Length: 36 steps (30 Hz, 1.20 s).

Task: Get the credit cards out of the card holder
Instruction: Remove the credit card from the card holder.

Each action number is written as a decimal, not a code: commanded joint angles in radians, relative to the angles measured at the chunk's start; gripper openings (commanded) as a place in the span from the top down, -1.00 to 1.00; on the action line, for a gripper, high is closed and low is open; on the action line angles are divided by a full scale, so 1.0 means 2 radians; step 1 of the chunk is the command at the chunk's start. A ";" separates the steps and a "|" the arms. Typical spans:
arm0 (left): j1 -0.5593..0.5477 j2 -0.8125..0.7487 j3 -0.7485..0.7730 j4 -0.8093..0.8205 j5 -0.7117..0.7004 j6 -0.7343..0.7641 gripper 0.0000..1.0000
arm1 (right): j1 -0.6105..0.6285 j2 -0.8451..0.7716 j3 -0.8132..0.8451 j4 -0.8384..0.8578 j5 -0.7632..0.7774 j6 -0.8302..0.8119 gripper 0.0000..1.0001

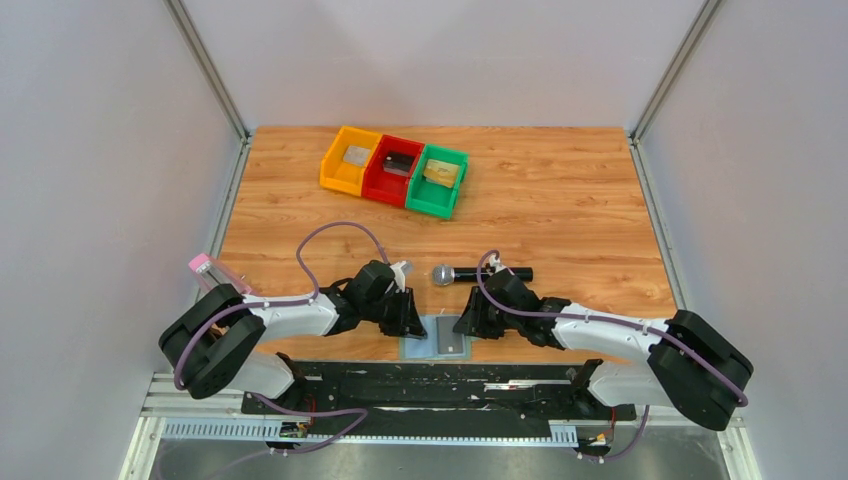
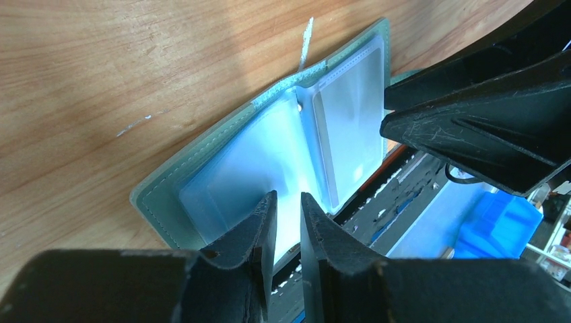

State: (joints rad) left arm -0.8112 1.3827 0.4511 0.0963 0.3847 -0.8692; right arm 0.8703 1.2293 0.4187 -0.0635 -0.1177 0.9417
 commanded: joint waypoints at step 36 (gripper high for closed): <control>-0.002 -0.001 -0.005 0.010 0.001 0.004 0.45 | 0.012 0.023 0.035 0.001 0.009 -0.004 0.32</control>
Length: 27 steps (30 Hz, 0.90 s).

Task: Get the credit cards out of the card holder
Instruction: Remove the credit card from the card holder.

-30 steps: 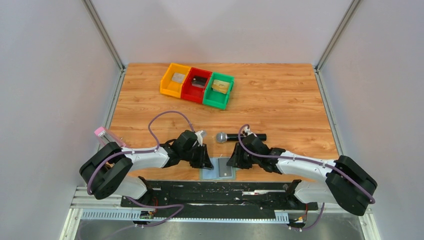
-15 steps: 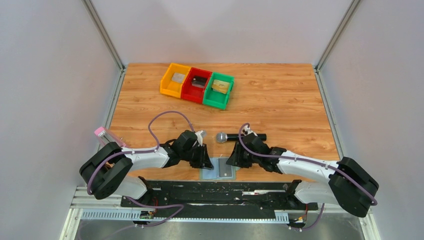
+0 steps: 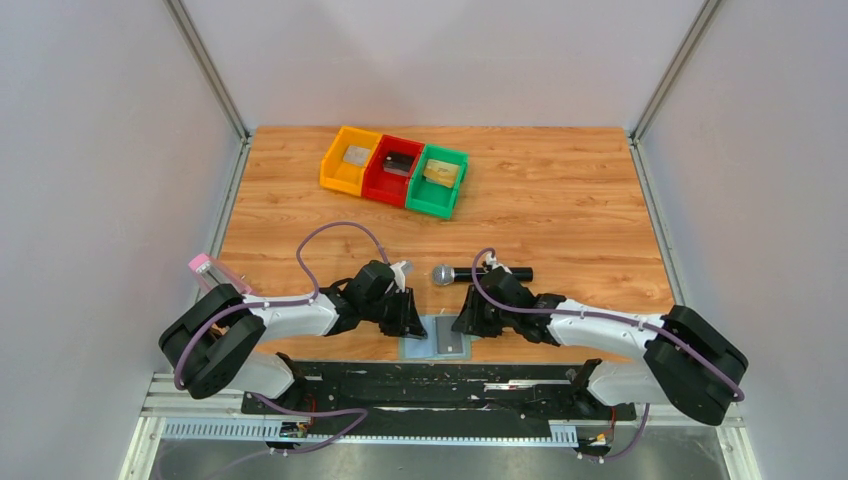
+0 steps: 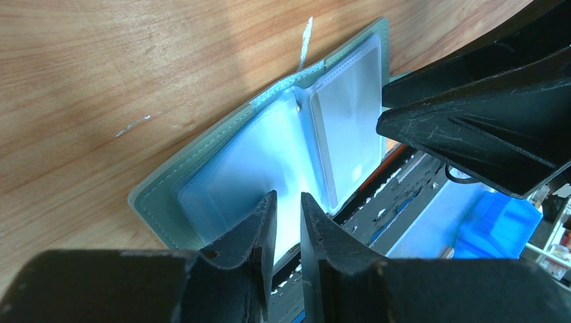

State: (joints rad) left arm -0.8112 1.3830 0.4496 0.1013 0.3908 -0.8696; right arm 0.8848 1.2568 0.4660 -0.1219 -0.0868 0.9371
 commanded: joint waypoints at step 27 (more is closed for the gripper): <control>-0.002 -0.010 -0.009 0.016 0.004 -0.006 0.45 | 0.007 -0.008 -0.007 0.124 -0.074 0.002 0.34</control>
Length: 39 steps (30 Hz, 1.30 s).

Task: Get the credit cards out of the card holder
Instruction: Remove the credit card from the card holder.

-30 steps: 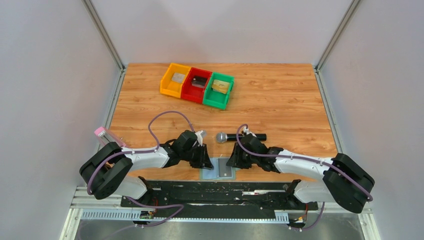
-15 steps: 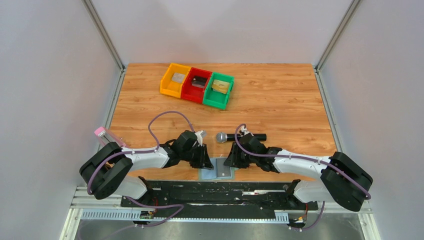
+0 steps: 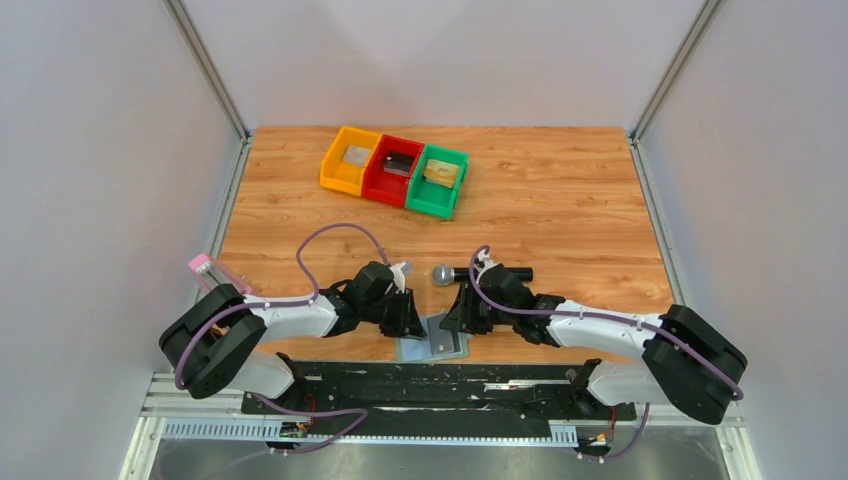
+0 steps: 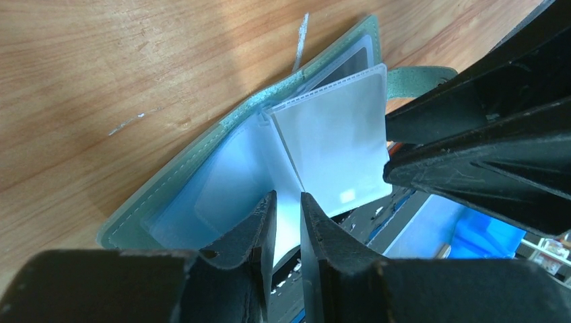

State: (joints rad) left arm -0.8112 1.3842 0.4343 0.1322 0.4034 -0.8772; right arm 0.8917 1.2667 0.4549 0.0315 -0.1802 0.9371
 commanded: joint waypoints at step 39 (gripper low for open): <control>0.052 -0.125 0.017 -0.122 -0.006 0.016 0.56 | 0.031 0.054 0.064 0.007 0.000 -0.018 0.37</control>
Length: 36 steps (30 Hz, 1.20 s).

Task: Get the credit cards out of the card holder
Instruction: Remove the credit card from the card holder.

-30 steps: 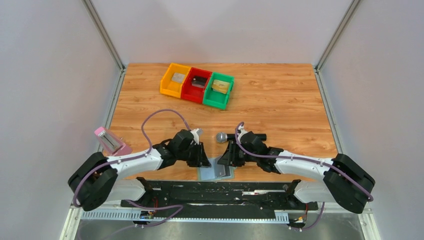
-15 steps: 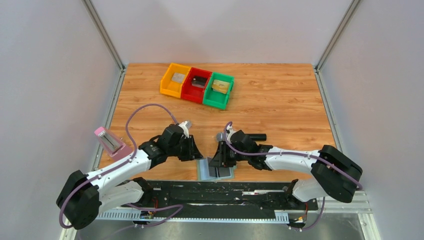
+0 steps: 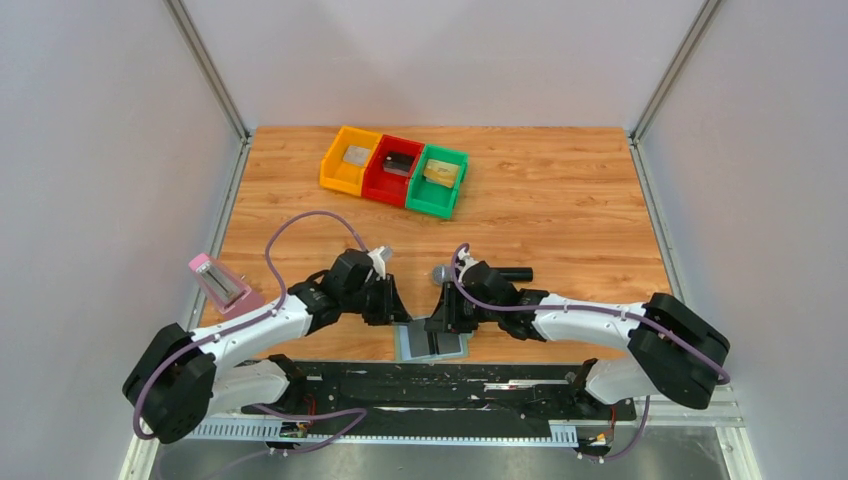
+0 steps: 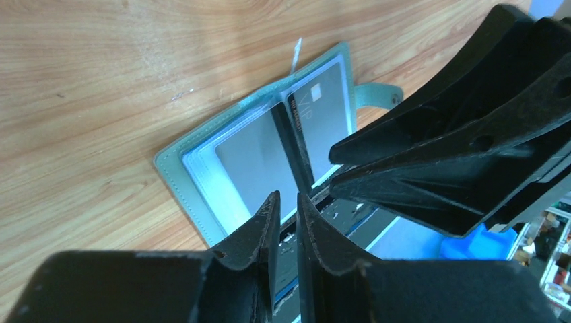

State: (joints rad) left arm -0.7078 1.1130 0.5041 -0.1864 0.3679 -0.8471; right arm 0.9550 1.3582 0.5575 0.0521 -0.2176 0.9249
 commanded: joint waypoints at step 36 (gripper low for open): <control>0.000 0.081 -0.055 0.073 -0.013 -0.005 0.65 | -0.009 0.007 -0.032 0.021 0.017 0.002 1.00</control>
State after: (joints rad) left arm -0.7071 1.2610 0.4103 -0.0486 0.3710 -0.8612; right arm 0.9512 1.4315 0.5224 0.0967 -0.2146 0.9375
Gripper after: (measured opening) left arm 0.178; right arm 0.020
